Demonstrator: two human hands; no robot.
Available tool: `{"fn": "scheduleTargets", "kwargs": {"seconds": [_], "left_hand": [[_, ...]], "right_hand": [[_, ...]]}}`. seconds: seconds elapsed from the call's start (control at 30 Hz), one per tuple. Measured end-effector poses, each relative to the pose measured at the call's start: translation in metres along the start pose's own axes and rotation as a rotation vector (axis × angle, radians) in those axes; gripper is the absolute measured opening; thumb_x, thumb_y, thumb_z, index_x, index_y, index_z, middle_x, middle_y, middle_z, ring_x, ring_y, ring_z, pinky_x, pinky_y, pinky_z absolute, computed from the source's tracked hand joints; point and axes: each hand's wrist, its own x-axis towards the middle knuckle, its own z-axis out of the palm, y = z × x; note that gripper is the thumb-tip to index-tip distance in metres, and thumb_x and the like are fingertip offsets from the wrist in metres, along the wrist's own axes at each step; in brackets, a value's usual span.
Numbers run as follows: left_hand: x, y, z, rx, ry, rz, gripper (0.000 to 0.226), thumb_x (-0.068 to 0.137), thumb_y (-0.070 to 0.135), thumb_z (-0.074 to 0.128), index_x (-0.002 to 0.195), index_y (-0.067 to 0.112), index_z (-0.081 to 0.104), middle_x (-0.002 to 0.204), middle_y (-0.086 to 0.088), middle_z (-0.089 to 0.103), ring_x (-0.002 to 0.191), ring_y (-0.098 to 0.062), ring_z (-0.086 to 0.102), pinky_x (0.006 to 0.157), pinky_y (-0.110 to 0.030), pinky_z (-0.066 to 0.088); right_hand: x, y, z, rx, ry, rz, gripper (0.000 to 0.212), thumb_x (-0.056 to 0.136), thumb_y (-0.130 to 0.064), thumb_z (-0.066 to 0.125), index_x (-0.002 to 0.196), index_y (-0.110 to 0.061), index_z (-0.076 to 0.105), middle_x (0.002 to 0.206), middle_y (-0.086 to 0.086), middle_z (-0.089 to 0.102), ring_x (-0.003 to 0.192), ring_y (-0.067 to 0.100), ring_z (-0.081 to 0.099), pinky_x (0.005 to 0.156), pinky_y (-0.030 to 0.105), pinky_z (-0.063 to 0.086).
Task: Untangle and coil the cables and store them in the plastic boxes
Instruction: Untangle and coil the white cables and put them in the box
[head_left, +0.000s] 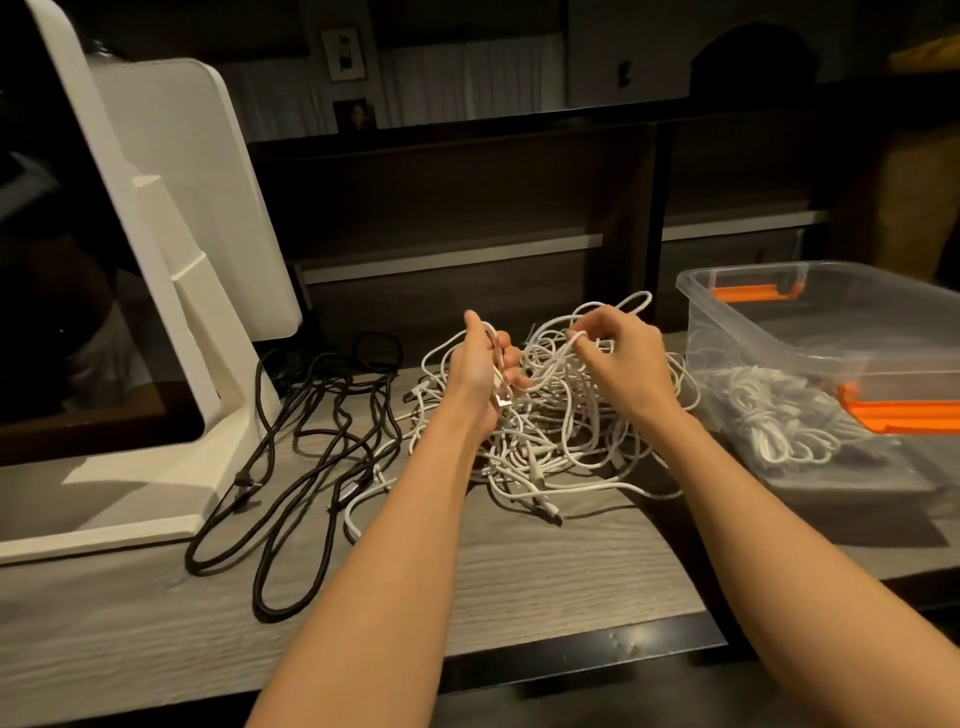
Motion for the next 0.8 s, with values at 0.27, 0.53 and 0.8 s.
{"fn": "scheduleTargets", "kwargs": {"seconds": [0.27,0.53,0.8], "left_hand": [[-0.001,-0.007,0.006,0.762,-0.155,0.237,0.058,0.106,0.043,0.015,0.084,0.009,0.056,0.067,-0.001,0.055,0.056,-0.008,0.051,0.053,-0.016,0.043],[-0.005,-0.008,0.006,0.727,-0.362,0.067,0.064,0.097,0.063,0.010,0.060,0.017,0.035,0.049,0.004,0.032,0.041,-0.008,0.027,0.044,-0.019,0.024],[0.005,-0.008,-0.003,0.601,0.009,0.270,0.044,0.105,0.040,0.032,0.082,0.013,0.058,0.056,0.003,0.045,0.042,-0.007,0.033,0.043,-0.018,0.028]], "right_hand": [[-0.001,-0.012,-0.002,0.539,-0.237,0.094,0.031,0.084,-0.007,0.067,0.105,-0.017,0.047,0.064,-0.005,0.046,0.057,0.003,0.046,0.062,0.020,0.044],[0.001,-0.011,-0.005,0.637,-0.284,0.092,0.034,0.090,0.007,0.049,0.117,-0.014,0.045,0.081,0.000,0.049,0.072,0.006,0.049,0.066,0.016,0.043],[0.003,-0.006,-0.001,0.236,-0.382,0.052,0.011,0.088,-0.014,0.067,0.097,-0.015,0.061,0.081,-0.005,0.058,0.069,0.002,0.053,0.061,0.011,0.044]]}}
